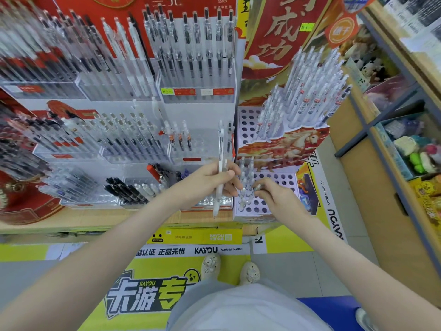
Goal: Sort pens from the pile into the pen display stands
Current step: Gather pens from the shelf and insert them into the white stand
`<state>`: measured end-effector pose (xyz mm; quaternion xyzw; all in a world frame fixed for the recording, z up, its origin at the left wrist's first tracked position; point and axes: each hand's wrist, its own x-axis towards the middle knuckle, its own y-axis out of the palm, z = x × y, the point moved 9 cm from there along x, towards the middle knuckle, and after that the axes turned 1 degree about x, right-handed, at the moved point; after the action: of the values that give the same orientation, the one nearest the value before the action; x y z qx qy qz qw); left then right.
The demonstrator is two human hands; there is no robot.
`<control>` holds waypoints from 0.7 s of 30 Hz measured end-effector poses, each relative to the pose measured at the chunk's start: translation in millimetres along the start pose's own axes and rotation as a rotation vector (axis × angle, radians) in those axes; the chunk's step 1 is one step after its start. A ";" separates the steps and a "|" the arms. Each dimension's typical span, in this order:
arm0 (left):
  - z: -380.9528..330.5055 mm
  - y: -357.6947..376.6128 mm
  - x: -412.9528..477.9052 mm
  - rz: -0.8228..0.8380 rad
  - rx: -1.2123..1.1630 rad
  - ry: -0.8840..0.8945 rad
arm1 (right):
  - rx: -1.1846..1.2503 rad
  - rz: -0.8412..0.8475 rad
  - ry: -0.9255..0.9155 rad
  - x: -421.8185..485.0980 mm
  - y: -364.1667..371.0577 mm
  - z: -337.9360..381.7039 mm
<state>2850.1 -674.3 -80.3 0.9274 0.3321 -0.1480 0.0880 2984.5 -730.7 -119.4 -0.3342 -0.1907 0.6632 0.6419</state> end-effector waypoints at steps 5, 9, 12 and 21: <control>-2.6 7.3 -2.1 0.055 0.096 0.037 | 0.039 0.022 0.046 0.5 5.1 0.5; -3.5 8.0 -1.9 0.041 0.143 0.034 | -0.193 0.040 0.033 6.1 3.2 -3.5; 5.1 8.2 -0.9 0.047 0.143 -0.034 | -0.132 -0.067 -0.035 0.1 -14.1 4.9; 9.4 36.6 6.7 0.199 0.231 -0.015 | 0.497 -0.161 -0.149 -9.4 -36.1 57.1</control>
<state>2876.5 -700.8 -89.0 0.9585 0.2186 -0.1828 -0.0024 2970.9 -726.2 -52.6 -0.1002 -0.0948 0.6592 0.7392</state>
